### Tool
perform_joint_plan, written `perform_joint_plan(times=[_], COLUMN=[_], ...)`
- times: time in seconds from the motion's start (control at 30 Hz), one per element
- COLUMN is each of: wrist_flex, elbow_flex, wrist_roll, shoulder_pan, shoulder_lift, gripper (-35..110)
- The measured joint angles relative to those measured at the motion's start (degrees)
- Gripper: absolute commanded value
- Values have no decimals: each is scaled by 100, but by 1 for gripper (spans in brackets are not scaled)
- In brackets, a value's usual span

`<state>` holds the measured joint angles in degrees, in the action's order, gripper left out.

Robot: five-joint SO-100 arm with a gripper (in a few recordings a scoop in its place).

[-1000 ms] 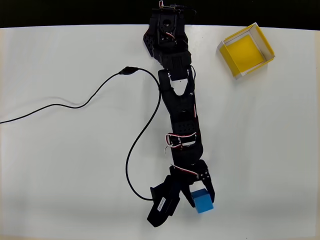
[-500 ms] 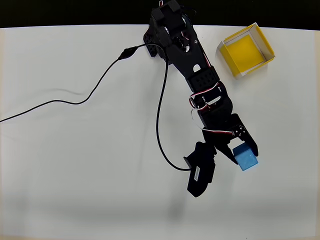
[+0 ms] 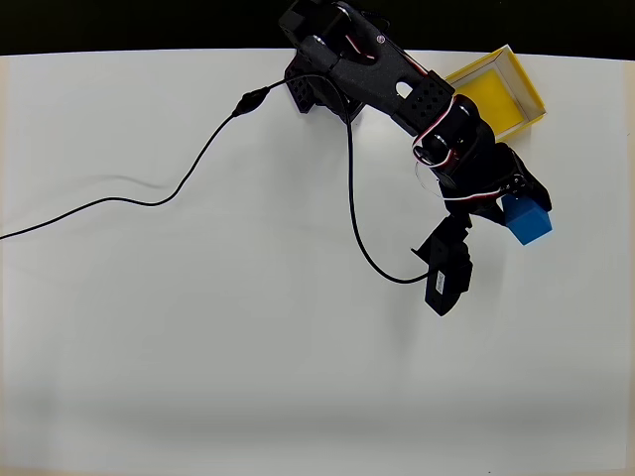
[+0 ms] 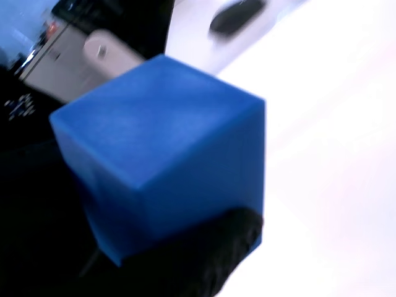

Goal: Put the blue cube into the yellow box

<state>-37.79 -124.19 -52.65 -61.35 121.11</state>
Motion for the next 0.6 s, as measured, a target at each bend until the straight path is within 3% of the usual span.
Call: perform_joint_plan(times=[0.4, 0.6], wrist_flex=[-1072, -1213], elbow_flex=[-606, -914], wrist_roll=[721, 932], shoulder_pan=[-1740, -2127], shoulder_lift=[747, 835], gripper=[15, 15])
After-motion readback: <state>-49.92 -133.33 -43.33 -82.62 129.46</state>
